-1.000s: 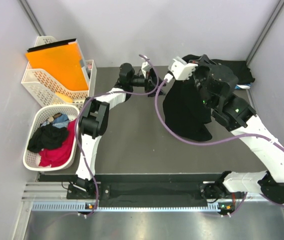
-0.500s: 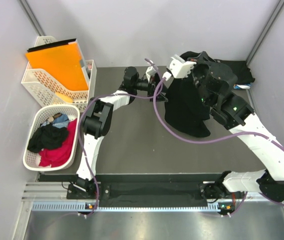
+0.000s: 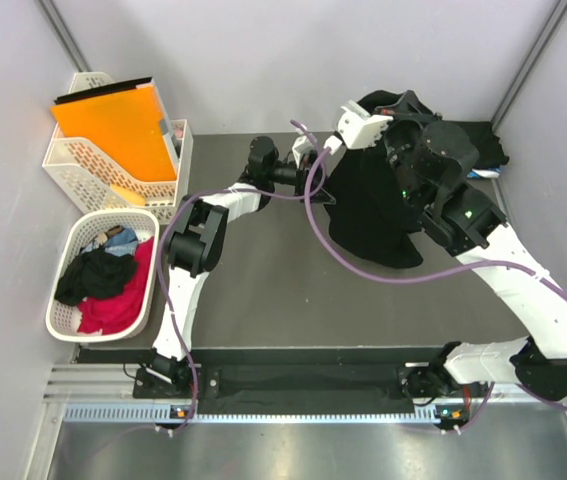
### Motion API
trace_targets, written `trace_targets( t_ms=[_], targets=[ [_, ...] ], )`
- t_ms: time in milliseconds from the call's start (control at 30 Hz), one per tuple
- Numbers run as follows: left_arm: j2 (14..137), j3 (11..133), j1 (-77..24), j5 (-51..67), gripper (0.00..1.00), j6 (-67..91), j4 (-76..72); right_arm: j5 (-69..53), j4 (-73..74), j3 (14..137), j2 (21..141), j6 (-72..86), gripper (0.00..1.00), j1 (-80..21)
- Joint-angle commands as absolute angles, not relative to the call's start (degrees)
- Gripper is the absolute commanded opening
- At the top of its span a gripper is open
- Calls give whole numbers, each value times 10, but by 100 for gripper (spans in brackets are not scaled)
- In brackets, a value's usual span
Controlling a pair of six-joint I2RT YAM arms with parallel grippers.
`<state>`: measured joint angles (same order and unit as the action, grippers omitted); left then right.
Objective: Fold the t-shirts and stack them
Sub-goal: Flatten out the tshirt
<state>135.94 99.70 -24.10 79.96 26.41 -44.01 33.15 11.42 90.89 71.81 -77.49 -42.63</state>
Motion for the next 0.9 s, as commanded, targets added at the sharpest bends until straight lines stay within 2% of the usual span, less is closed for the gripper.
trace_targets(
  t_ms=[0,33,267,400,433,567,700,867],
  targets=[
    [1361,992,-238,803,45,266,-485,337,52,937,709,-787,0,-429],
    [1361,993,-238,803,0,266,-486,337,51,937,708,-787,0,-429],
    [1343,987,-221,754,0,234,-436,336,46,923,709,-785,0,-424],
    [1279,1004,-173,686,0,71,-230,328,59,880,694,-760,0,-404],
    [1267,1015,-164,671,0,-27,-111,317,66,870,691,-754,0,-398],
    [1230,1067,-114,586,0,-183,93,295,64,824,685,-721,0,-375],
    [1170,1070,-78,488,0,-296,160,271,70,800,695,-690,0,-360],
    [1096,1035,-74,355,0,-320,114,218,110,790,717,-653,0,-350]
  ],
)
